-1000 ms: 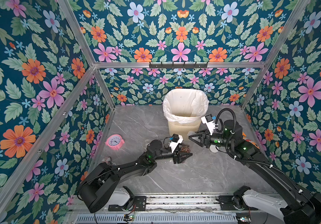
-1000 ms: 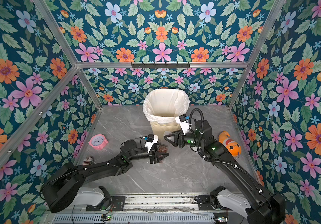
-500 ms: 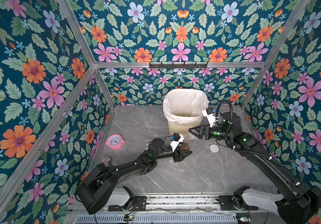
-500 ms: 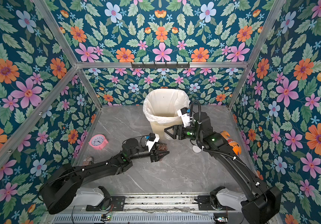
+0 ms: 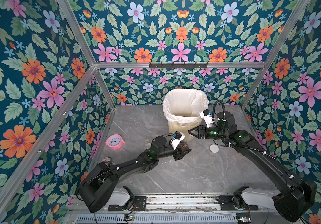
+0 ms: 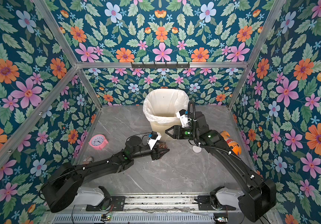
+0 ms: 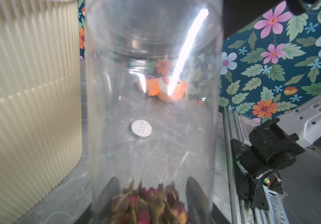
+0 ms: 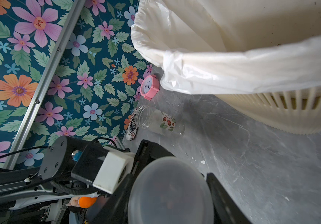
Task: Empty the moldy dried flower tea in the jars
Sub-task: Unscrew the lid from the jar.
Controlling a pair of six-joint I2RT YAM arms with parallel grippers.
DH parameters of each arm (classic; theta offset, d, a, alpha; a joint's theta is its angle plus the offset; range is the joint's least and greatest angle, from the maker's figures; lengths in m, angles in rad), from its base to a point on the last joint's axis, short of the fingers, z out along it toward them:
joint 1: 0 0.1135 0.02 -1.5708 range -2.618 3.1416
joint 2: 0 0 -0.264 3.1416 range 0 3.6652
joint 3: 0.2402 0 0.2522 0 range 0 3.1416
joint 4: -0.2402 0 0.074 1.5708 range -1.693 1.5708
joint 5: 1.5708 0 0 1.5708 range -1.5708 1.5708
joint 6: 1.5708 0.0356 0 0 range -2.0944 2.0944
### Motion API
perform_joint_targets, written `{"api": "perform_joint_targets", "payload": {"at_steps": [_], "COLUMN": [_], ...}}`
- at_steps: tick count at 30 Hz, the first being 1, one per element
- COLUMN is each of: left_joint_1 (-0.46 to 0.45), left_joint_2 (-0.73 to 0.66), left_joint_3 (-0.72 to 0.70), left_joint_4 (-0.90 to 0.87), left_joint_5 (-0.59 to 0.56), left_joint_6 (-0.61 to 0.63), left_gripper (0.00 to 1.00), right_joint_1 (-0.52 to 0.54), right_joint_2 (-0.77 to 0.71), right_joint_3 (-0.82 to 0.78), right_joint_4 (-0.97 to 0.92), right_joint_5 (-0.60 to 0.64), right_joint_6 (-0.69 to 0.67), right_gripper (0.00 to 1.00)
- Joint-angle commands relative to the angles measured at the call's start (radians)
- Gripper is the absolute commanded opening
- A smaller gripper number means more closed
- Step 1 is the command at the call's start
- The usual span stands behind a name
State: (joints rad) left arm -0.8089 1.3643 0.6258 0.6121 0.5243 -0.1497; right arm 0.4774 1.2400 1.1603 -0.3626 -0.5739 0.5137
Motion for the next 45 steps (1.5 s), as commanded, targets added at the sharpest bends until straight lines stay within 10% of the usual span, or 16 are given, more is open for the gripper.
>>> {"api": "perform_joint_targets", "payload": {"at_steps": [1,19,29,35,45], "left_joint_1": [0.001,-0.006,-0.006,-0.009,-0.016], "left_joint_2": [-0.007,-0.039,-0.082,-0.089,-0.093], "left_joint_3": [0.011,0.092,0.084,0.067,0.053], "left_joint_4": [0.015,0.042,-0.041,-0.048,-0.067], "left_joint_5": [0.053,0.649,0.48,0.315,0.193], "left_joint_6": [0.004,-0.161,-0.05,0.01,0.056], "left_gripper": [0.58,0.59,0.55,0.5,0.4], "right_joint_1": [0.002,-0.033,-0.045,-0.046,-0.044], "right_joint_2": [-0.013,-0.193,-0.228,-0.203,-0.107], "right_joint_3": [0.0,-0.151,-0.16,-0.12,-0.067], "right_joint_4": [-0.01,0.106,0.142,0.119,0.068], "right_joint_5": [-0.066,-0.586,-0.521,-0.325,-0.236], "right_joint_6": [-0.041,-0.422,-0.358,-0.25,-0.168], "right_gripper": [0.49,0.41,0.46,0.79,0.74]}}
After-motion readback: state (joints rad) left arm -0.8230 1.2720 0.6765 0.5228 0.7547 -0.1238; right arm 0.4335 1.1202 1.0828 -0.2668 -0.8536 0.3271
